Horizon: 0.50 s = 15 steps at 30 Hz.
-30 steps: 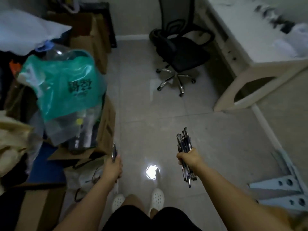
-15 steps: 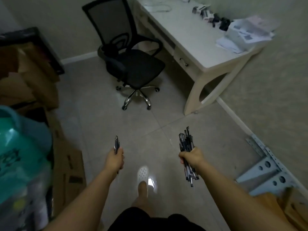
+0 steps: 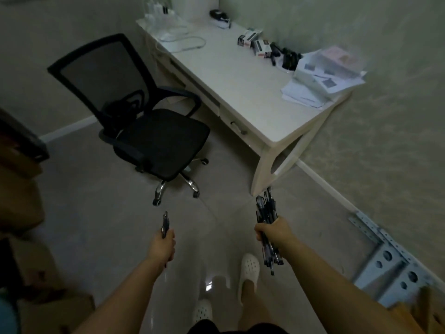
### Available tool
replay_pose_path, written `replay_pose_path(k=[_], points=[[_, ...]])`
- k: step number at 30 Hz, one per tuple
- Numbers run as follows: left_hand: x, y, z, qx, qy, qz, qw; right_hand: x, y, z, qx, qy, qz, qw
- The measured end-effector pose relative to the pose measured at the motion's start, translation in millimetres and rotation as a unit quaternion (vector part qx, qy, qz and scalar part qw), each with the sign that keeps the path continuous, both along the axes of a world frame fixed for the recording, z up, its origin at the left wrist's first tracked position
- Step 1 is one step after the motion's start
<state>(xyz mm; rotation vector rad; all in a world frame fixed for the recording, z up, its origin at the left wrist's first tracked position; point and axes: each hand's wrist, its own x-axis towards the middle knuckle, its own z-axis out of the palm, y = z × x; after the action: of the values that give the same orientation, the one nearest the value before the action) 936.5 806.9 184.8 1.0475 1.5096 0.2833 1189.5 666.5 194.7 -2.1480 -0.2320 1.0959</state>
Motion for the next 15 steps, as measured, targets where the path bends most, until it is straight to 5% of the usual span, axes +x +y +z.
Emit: replay_pose_path(k=[15], points=[[187, 186, 6, 0.039, -0.016, 0.008, 0.999, 205, 214, 27, 0.009, -0.042, 0.023, 0.999]])
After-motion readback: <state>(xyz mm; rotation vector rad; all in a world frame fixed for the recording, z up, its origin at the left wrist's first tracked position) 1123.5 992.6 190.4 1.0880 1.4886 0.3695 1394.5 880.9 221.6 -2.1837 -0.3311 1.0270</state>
